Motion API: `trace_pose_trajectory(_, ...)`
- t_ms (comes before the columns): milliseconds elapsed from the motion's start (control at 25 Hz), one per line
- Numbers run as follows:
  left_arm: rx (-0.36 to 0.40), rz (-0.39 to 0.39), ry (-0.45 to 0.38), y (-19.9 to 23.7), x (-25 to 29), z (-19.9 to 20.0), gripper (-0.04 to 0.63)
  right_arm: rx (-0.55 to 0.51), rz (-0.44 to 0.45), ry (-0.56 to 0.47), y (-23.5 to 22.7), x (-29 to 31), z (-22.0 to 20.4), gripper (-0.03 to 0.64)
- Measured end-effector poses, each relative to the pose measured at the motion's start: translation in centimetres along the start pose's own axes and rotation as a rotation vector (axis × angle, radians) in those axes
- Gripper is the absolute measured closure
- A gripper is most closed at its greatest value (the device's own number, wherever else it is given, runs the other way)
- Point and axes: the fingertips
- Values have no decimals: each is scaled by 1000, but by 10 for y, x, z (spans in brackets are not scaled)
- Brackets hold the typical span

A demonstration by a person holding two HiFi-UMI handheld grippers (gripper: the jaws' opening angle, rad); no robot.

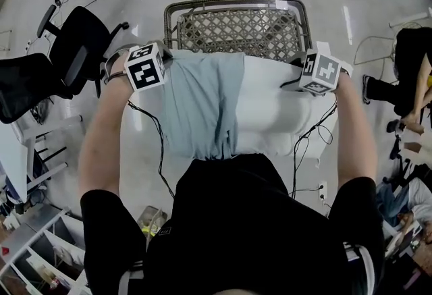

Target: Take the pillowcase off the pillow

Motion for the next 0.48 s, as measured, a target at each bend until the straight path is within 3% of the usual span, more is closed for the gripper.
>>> trace_pose_trajectory(160, -37, 25, -47, -3, -7, 1, 586, 11, -17, -6, 0, -3, -4, 368)
trace_pose_trajectory(320, -52, 54, -73, -5, 0, 11, 584, -26, -98, 90, -7, 7, 0, 283)
trace_pose_trajectory(480, -18, 49, -40, -7, 8, 11, 586, -87, -151, 146, -23, 13, 9, 222)
Point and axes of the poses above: the fingertips, and each gripper's own axes: x forward along the fingers, y to its left, z out of its top, and after that the axes turned 10 degrees about -y, right-handed
